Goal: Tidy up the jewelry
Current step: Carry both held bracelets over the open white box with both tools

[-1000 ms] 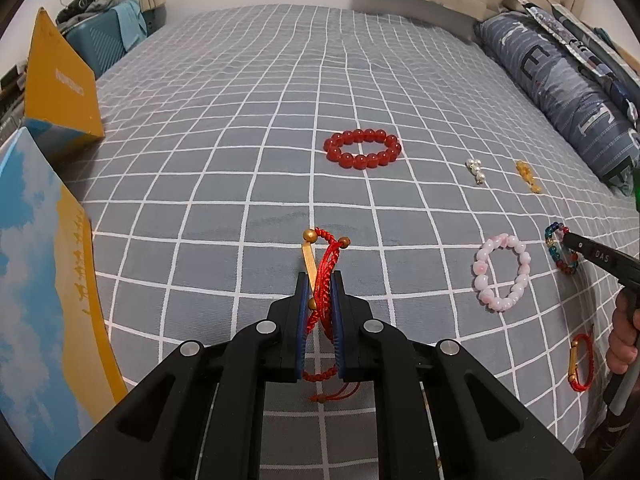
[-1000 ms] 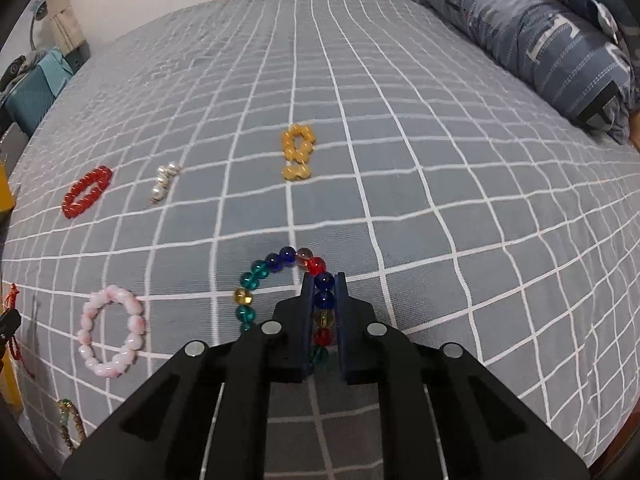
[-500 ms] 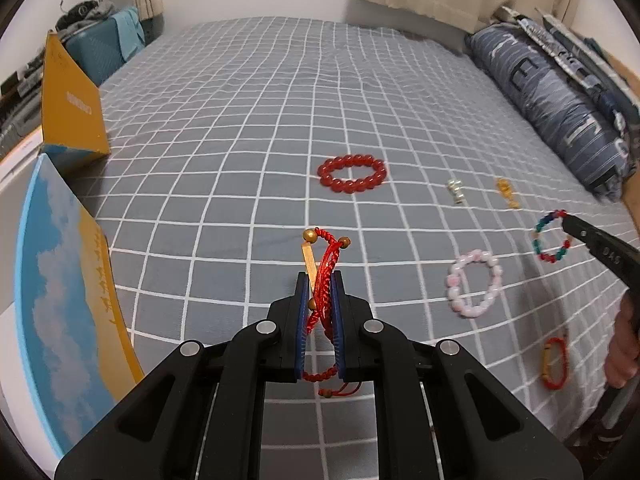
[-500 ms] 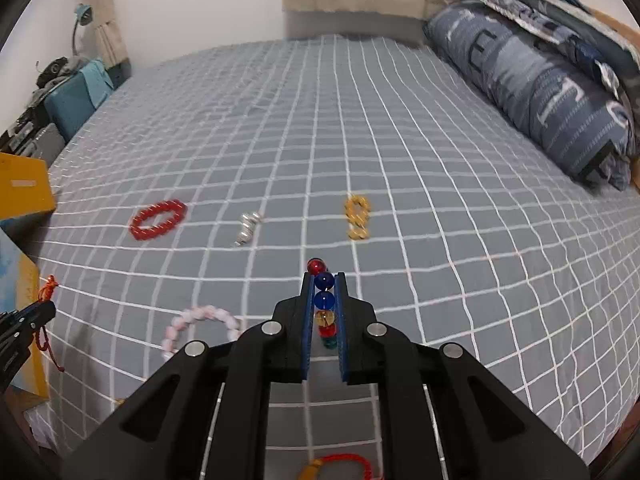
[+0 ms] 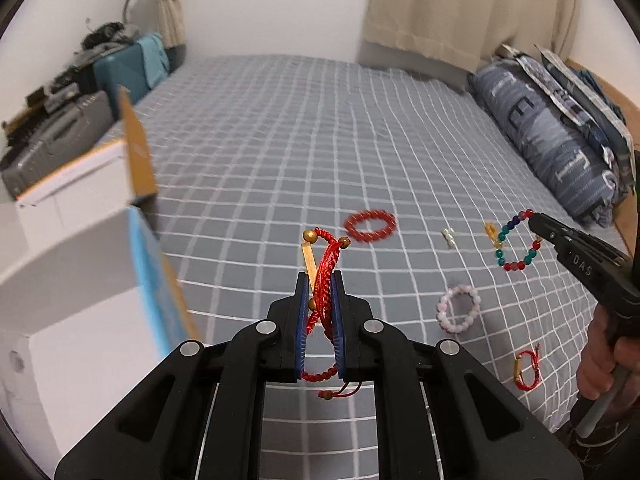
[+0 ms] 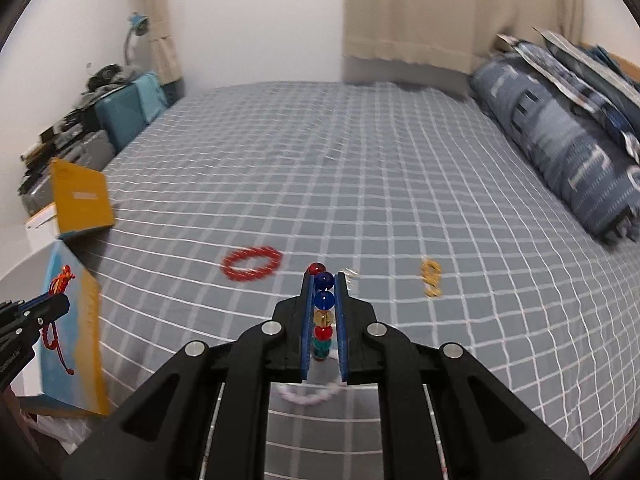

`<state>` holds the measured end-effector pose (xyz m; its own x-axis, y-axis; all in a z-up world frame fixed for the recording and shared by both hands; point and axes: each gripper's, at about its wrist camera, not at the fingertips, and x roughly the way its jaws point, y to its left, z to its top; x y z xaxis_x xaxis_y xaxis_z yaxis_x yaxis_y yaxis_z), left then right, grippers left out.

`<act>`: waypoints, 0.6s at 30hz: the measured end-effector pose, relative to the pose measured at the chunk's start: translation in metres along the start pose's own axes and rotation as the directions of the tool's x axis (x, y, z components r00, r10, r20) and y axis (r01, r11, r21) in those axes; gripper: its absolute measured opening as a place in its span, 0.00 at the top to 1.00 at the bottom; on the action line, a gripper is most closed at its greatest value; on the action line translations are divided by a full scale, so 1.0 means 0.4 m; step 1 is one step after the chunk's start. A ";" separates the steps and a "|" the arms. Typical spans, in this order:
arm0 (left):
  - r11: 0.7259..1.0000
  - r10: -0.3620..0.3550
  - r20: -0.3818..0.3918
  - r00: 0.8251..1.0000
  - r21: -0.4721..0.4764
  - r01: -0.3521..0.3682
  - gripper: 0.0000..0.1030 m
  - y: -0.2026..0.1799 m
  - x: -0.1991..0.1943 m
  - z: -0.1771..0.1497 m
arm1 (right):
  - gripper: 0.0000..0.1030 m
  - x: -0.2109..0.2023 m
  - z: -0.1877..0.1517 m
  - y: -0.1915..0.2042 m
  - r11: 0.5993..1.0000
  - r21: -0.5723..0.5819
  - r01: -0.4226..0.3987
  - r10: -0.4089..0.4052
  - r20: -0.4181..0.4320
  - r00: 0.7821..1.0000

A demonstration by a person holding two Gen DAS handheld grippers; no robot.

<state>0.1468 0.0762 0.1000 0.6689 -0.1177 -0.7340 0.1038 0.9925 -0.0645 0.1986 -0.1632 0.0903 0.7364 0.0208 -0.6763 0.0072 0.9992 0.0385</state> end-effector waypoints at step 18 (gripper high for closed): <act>0.950 0.245 0.043 0.969 -0.212 -0.230 0.90 0.400 -0.226 -0.085 | 0.91 -0.132 0.059 0.544 0.919 -0.263 -0.294 0.313 0.029 0.949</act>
<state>0.0780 0.2466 0.1329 0.7053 0.1273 -0.6974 -0.2111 0.9768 -0.0352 0.1772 0.0523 0.1517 0.7211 0.3311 -0.6086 -0.3880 0.9207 0.0412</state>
